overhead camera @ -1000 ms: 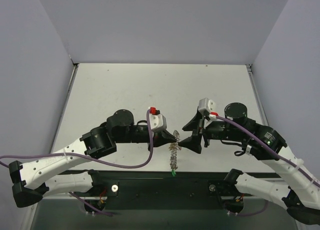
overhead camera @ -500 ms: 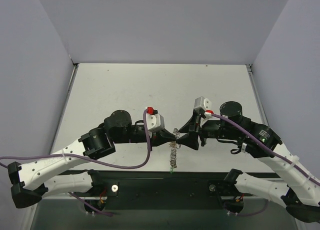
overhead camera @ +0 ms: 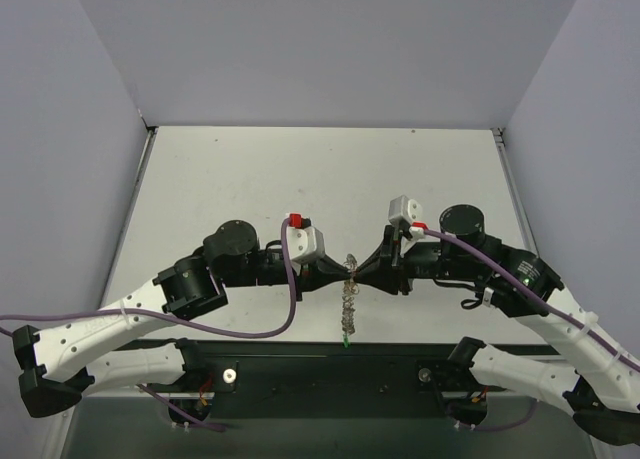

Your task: Put the keys on the keyring

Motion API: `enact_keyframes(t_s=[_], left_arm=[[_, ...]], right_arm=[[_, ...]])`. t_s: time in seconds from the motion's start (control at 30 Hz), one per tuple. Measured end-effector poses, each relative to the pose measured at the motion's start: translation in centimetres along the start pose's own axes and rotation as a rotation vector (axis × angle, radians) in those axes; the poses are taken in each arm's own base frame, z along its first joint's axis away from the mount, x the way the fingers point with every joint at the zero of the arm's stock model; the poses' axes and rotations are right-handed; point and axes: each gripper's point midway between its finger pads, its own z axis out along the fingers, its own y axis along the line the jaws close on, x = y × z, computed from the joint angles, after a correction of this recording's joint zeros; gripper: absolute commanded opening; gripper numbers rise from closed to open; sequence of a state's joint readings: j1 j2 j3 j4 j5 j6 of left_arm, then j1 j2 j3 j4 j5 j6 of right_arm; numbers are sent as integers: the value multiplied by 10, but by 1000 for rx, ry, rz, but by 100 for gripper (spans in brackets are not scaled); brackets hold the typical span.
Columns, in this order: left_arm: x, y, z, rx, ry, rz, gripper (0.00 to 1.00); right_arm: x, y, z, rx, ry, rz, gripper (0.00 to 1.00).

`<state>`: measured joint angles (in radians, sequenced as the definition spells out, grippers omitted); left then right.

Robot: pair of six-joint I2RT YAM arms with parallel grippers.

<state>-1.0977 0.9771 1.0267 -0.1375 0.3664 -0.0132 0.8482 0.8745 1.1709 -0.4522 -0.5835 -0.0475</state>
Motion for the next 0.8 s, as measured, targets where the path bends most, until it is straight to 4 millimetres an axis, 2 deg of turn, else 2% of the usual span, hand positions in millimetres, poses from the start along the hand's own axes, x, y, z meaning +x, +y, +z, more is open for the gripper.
enact_keyframes(t_s=[0.03, 0.3, 0.8], left_arm=[[0, 1, 0, -3, -1, 1, 0], [1, 2, -1, -14, -33, 10, 0], [-5, 1, -5, -20, -198, 37, 0]], right_arm=[[0, 1, 0, -8, 0, 2, 0], [0, 4, 0, -20, 1, 10, 0], [-6, 8, -2, -36, -26, -4, 0]])
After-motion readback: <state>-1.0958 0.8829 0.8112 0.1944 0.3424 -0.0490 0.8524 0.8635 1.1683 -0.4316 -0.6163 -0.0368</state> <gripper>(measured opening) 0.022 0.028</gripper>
